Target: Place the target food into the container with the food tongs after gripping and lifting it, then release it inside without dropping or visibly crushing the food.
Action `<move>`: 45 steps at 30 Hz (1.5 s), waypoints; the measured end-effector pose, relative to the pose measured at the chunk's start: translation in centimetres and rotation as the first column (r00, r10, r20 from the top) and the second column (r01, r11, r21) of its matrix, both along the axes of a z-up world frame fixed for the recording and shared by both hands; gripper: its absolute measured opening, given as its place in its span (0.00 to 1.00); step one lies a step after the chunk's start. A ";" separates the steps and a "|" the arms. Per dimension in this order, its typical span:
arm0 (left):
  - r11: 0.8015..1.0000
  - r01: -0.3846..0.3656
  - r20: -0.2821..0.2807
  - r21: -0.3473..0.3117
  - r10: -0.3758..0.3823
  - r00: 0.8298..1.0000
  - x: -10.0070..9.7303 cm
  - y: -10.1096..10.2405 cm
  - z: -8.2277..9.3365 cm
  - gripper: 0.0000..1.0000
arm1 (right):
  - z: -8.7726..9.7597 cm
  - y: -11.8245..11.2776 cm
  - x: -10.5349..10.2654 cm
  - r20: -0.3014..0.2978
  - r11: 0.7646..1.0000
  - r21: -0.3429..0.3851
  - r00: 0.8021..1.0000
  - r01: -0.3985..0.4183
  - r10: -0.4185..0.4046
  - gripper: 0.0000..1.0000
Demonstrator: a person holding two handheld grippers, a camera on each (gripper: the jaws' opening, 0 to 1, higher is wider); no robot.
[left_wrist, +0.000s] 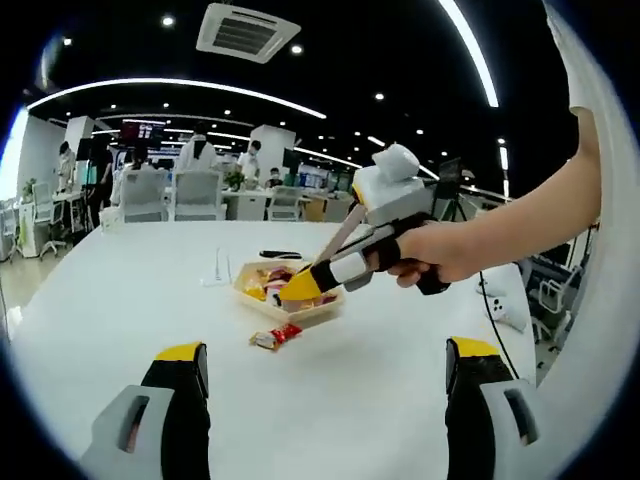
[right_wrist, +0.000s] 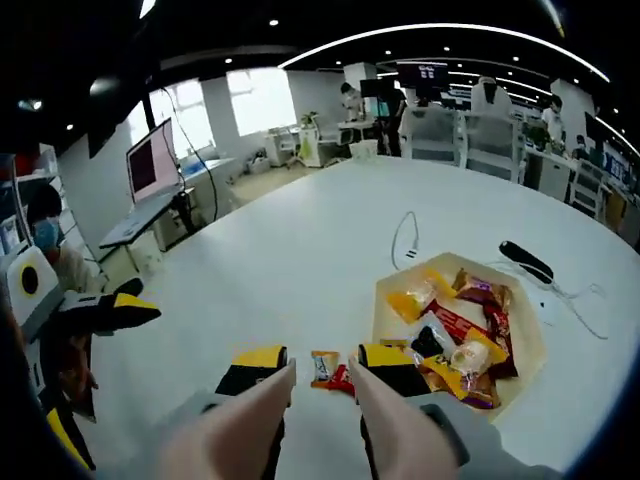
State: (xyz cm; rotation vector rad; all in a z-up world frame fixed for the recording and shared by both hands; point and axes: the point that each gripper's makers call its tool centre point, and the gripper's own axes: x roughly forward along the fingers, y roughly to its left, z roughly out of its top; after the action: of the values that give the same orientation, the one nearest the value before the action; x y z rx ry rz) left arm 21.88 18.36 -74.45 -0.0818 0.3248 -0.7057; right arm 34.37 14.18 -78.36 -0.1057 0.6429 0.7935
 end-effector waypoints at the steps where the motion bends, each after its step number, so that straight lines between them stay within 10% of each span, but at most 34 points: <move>1: 1.000 -0.010 -0.061 0.000 0.010 0.998 -0.2 0.1 -0.7 0.99 | -0.1 0.1 -0.1 -0.003 1.000 -0.002 1.000 -0.002 0.002 0.28; 13: 0.999 -0.027 -0.139 -0.018 0.024 0.990 -0.3 0.7 -2.1 0.99 | -1.5 1.2 -0.3 -0.030 0.999 -0.029 0.999 -0.022 0.021 0.28; 15: 0.999 -0.028 -0.222 -0.042 0.018 0.975 -0.8 0.4 -3.0 0.99 | -1.7 1.4 -0.1 -0.031 0.999 -0.040 0.999 -0.024 0.022 0.28; 45: 0.998 -0.031 -0.206 -0.046 0.021 0.978 0.2 1.4 -3.2 0.99 | -4.6 3.0 1.6 -0.086 0.995 -0.092 0.996 -0.038 0.030 0.28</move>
State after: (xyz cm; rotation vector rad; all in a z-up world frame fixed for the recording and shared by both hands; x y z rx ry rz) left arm 22.09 19.77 -77.67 -0.2062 0.5036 -0.6803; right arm 35.95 17.20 -82.98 -0.1697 0.7605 0.8036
